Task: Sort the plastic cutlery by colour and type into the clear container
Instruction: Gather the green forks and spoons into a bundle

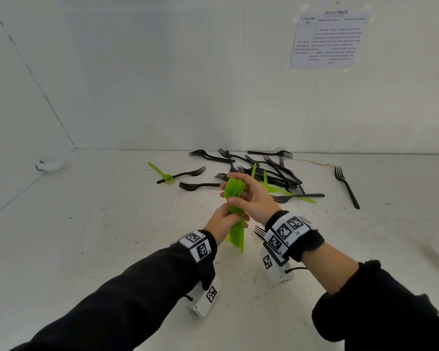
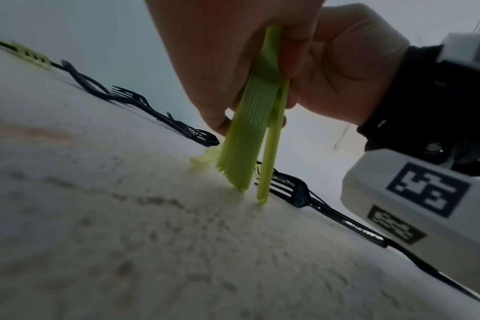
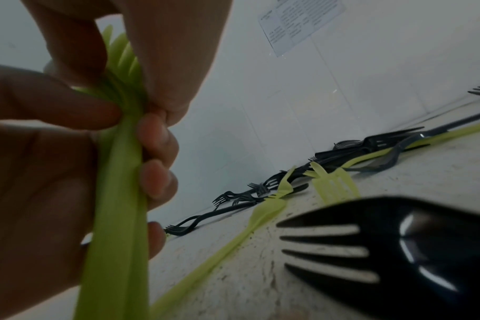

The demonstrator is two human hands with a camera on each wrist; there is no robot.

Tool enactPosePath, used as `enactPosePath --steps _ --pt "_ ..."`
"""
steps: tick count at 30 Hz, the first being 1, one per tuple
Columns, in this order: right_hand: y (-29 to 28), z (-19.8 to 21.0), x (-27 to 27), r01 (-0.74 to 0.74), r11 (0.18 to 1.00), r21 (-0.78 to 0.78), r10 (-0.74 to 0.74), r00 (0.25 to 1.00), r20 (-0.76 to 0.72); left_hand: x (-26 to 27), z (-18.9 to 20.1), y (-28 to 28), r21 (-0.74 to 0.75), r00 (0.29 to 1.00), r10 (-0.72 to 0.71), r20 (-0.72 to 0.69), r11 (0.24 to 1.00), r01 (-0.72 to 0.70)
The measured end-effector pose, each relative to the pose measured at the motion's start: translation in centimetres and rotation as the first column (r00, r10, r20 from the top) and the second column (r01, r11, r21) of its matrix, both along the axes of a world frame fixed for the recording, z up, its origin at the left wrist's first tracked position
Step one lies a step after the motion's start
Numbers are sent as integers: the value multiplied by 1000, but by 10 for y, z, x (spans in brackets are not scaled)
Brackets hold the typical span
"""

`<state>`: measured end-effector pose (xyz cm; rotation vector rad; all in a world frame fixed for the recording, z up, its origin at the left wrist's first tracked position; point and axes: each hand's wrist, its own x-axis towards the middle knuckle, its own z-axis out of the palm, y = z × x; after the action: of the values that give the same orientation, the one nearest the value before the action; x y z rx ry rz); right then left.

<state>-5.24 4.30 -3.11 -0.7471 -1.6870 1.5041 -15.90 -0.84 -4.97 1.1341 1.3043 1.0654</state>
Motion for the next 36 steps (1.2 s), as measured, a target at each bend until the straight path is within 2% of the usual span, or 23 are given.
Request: enactPosePath --steps 3,6,11,16,20,23,25,29,31,34,36 --pt "1 1 0 19 1000 17 -19 1000 8 -2 -2 -2 -14 999 -42 -11 999 42" --pt "4 2 -2 27 999 -33 -27 1000 -1 -4 -1 -2 -37 998 -65 6 997 65" --pt "12 2 -7 -59 972 -229 33 993 -116 -6 5 -5 -149 966 12 258 988 28" --pt "16 -4 -19 9 980 -199 -24 997 -72 -5 8 -10 -232 943 76 324 973 2" --pt "21 -10 -34 62 983 -176 -68 997 -31 -14 5 -14 -226 924 135 358 973 -54" --pt "23 -10 -50 52 987 -154 -47 998 37 -23 5 -18 -256 866 218 450 961 -109" --pt "25 -3 -65 28 995 -98 -10 985 173 -32 5 -18 -296 799 296 524 943 -155" --pt "50 11 -101 41 999 4 -39 907 419 -57 3 -17 -390 707 434 558 889 -238" --pt "69 13 -122 14 987 158 -96 847 524 -70 4 -15 -433 684 482 548 863 -261" --pt "94 11 -151 -150 926 346 -139 716 684 -89 8 -7 -473 665 543 513 825 -309" --pt "107 5 -172 -308 880 361 -110 607 787 -101 10 0 -472 651 572 499 809 -350"
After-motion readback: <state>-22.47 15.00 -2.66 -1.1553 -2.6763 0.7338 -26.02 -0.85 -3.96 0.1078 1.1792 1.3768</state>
